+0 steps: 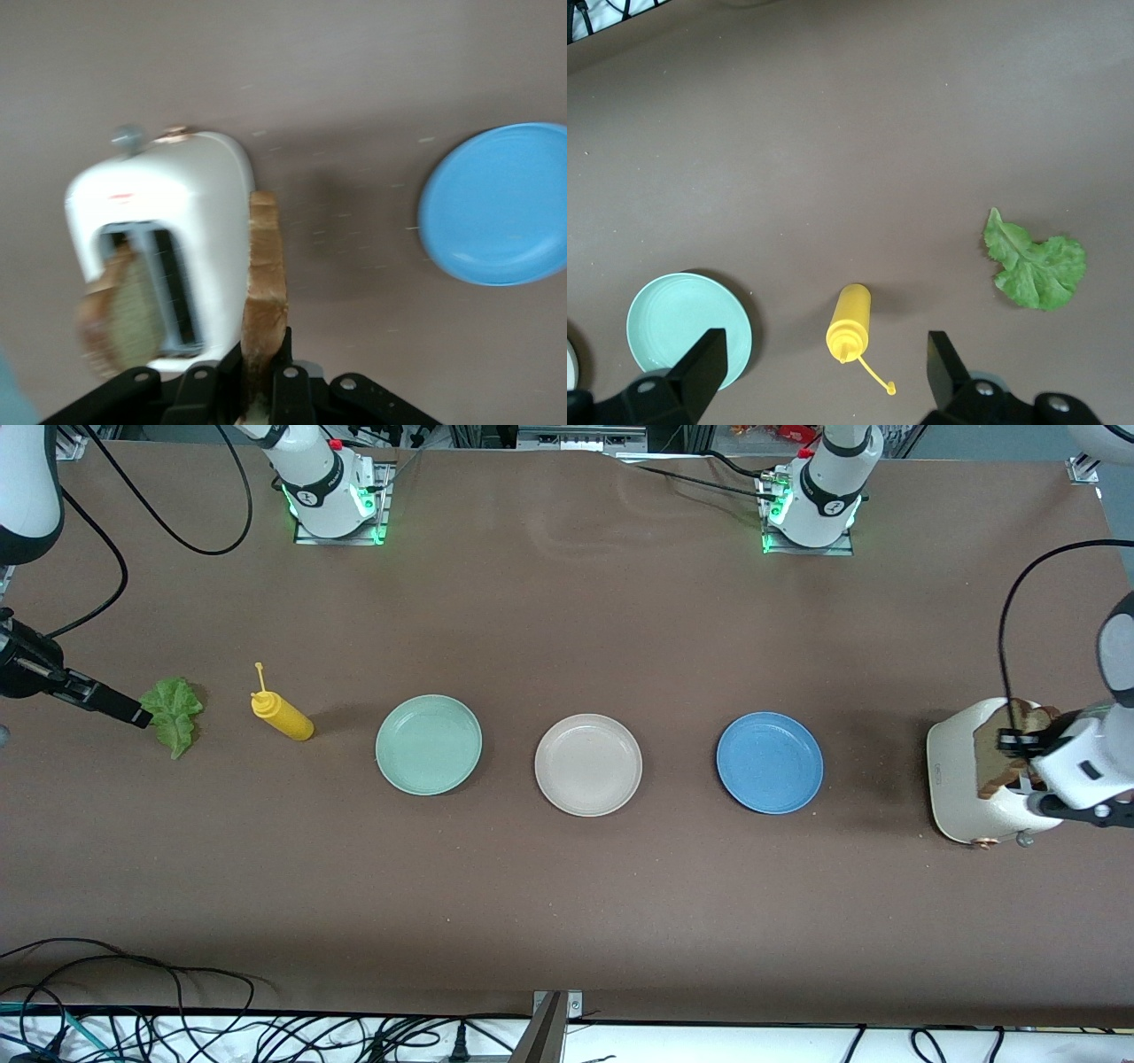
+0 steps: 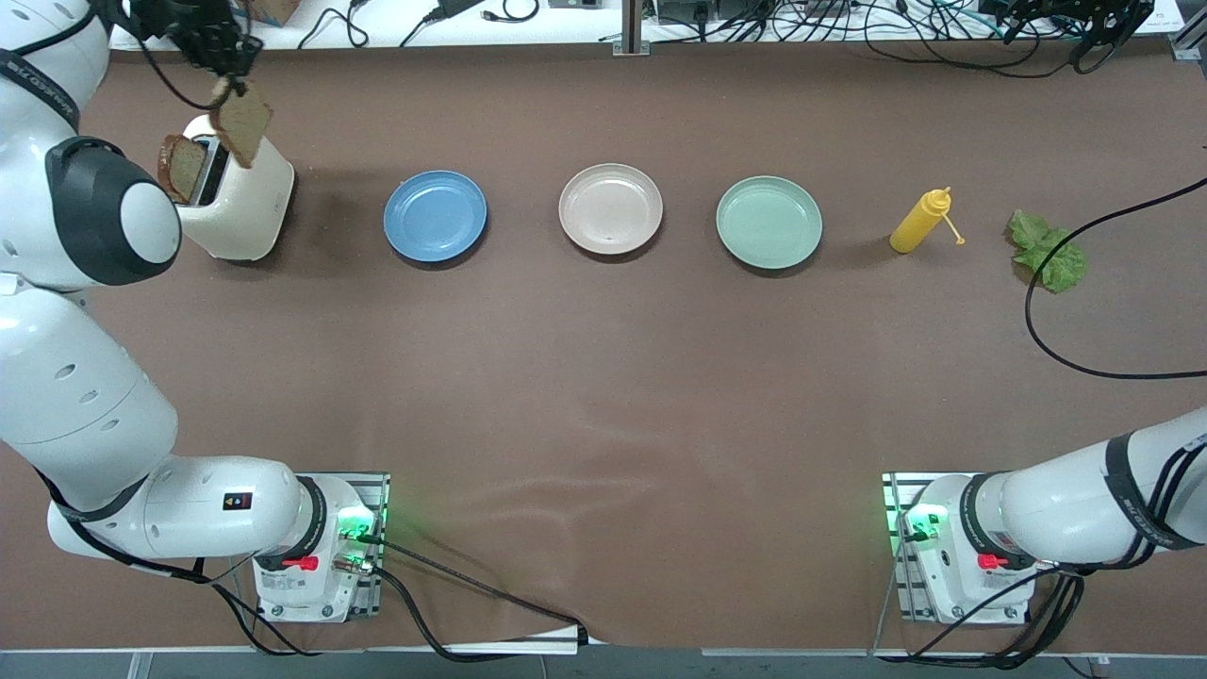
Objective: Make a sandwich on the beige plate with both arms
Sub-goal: 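Grasp one bread slice with the left gripper and lift it out, then carry the bread slice with the left gripper onto the beige plate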
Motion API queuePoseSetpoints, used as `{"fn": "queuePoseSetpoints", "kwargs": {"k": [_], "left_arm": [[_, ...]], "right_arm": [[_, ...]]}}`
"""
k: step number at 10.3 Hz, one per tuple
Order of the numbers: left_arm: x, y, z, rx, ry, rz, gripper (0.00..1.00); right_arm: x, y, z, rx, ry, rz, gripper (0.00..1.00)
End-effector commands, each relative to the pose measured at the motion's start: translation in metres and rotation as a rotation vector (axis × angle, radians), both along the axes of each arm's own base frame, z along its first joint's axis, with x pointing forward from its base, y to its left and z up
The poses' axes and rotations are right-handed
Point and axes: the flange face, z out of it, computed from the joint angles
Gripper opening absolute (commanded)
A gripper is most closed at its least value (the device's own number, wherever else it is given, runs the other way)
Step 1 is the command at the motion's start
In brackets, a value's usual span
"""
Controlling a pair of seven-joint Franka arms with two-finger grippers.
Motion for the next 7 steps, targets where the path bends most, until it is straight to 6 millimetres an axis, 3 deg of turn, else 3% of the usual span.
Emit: {"fn": "queuePoseSetpoints", "kwargs": {"k": [1,2,4,7], "left_arm": [[0.002,-0.033,0.005,-0.169,-0.001,0.044,0.00],[0.002,-0.053,0.003,-0.250,0.005,0.116,0.00],[0.003,-0.121,-0.017,-0.334,0.061,0.143,0.00],[-0.001,-0.235,-0.085,-0.438,0.141,0.061,0.00]], "right_arm": [[-0.006,0.000,0.001,0.018,0.001,0.007,1.00],[-0.006,0.000,0.001,0.018,0.001,0.007,1.00],[-0.006,0.000,0.000,0.019,0.004,0.007,1.00],[-0.006,-0.001,-0.001,0.018,0.005,0.004,1.00]]}}
